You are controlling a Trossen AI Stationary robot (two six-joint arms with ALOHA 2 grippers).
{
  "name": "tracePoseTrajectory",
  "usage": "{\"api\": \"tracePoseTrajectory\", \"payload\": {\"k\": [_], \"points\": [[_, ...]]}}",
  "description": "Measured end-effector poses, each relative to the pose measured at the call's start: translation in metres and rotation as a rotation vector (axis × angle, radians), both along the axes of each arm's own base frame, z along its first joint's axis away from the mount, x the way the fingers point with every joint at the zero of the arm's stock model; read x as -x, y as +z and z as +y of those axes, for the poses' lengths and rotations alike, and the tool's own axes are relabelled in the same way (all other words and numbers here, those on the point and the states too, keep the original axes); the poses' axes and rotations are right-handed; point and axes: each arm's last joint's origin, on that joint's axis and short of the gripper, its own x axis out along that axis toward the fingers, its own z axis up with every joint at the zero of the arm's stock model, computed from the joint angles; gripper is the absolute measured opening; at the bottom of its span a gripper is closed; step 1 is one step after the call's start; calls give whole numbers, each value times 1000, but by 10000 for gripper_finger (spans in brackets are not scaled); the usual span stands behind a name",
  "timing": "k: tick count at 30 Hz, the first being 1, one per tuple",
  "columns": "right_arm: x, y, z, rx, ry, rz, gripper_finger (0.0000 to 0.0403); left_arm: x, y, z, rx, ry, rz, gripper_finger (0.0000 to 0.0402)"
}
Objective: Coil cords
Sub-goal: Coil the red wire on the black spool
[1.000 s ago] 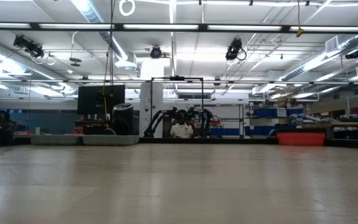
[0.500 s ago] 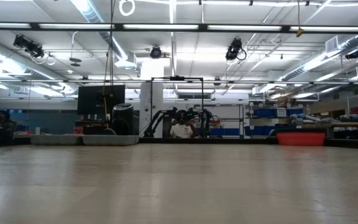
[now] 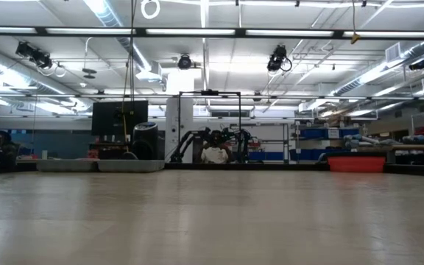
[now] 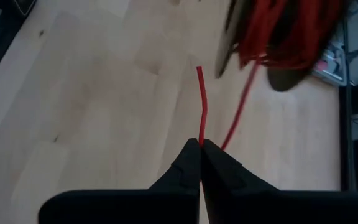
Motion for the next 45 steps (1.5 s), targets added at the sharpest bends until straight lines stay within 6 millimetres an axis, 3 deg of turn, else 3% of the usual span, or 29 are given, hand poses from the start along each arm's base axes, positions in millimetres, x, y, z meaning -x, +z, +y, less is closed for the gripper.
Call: {"api": "tracePoseTrajectory", "payload": {"k": [8, 19, 25, 32, 45], "points": [[-11, -41, 6, -43, 19, -80, 1, 2, 4, -5, -8, -17, -38, 0], [-17, -75, -2, -82, -3, -220, 9, 2, 8, -7, 11, -31, -76, 0], [-21, -70, -3, -86, 11, -289, 54, 2, 7, -7, 7, -30, -64, 0], [-11, -59, -4, -144, 3, -315, 98, 2, 5, -7, 0, -25, -49, 0], [19, -45, 15, -339, 63, -328, 104, 2, 5, -6, -2, -16, -48, 0]]}}
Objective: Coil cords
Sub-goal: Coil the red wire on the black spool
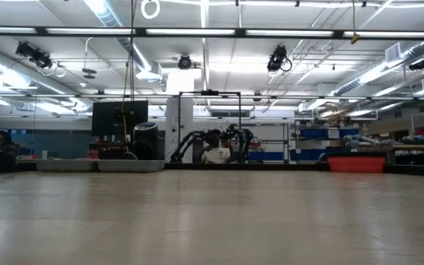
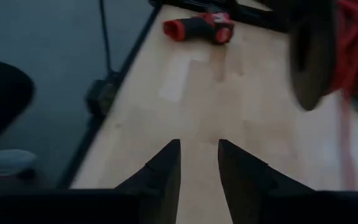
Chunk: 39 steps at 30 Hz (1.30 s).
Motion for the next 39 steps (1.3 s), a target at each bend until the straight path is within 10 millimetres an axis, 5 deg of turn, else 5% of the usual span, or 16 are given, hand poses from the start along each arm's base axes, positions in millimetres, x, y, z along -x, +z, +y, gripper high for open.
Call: {"api": "tracePoseTrajectory", "payload": {"k": [10, 15, 26, 39], "points": [[37, 4, 27, -132, 3, -64, 100, 0, -2, 0, -7, 7, 16, 0], [46, 7, 28, -40, -94, -199, 99, 0, -2, 0, -8, 1, 19, 0], [-1, 13, 0, 88, -160, -205, 98, 1, -7, -2, -15, -101, 68, 0], [-1, 26, -12, 91, -107, -213, 98, 1, -10, -2, -31, -92, 95, 0]]}}
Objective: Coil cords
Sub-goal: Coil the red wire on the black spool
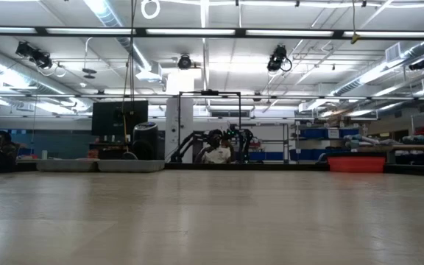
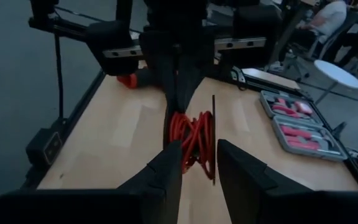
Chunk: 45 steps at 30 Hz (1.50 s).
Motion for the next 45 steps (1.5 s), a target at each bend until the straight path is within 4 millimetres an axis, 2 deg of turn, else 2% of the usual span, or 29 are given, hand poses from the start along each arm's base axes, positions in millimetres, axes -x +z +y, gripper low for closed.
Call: {"api": "tracePoseTrajectory", "payload": {"k": [8, 16, 19, 23, 32, 36, 42, 45], "points": [[-20, -1, -16, 11, 17, 48, 98, 0, 0, 0, -1, 0, 1, 0], [-31, -3, -25, -28, 74, 96, 96, 0, 0, 0, -3, -1, 4, 0], [-32, -3, -26, -27, 86, 103, 74, 0, 0, 0, -3, -1, 4, 0], [-35, -4, -28, -37, 100, 115, 13, 0, 0, -1, 2, 4, -8, 0], [-35, -4, -29, -36, 65, 107, 3, 1, 2, -1, 5, 56, -31, 3], [-31, -4, -26, -15, 37, 92, 2, 3, 7, -3, 11, 135, -82, 27], [-25, -6, -22, 29, 18, 92, 1, 9, 12, -8, 12, 270, -136, 94], [-22, -7, -18, 42, 33, 101, 1, 9, 14, -7, 15, 309, -151, 115]]}}
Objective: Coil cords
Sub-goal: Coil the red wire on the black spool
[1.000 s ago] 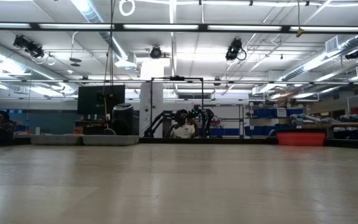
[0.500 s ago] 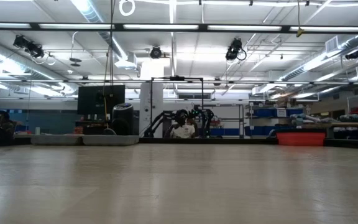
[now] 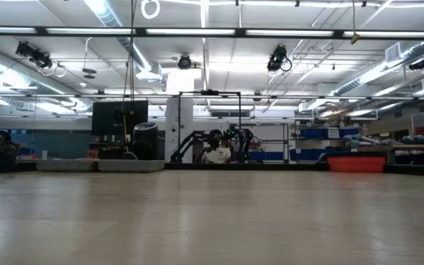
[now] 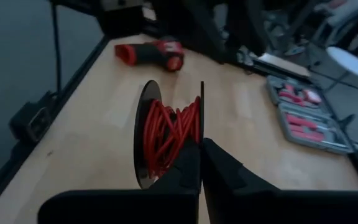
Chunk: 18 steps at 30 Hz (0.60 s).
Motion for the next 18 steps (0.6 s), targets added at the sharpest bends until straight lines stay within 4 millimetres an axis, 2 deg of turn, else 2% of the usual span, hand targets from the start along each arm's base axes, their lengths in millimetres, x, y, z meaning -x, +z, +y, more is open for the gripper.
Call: {"api": "tracePoseTrajectory", "payload": {"k": [5, 10, 14, 18], "points": [[14, 1, 5, 76, -64, -44, 1, 2, 0, -3, 2, 20, -1, 121], [33, 8, 10, 188, -102, -119, 0, 0, -3, -2, 43, -38, 7, 121], [44, 16, 13, 233, -152, -195, 0, -7, -8, 8, 146, -128, 29, 121], [44, 21, 13, 258, -218, -247, 0, -22, -15, 25, 287, -191, 26, 121]]}}
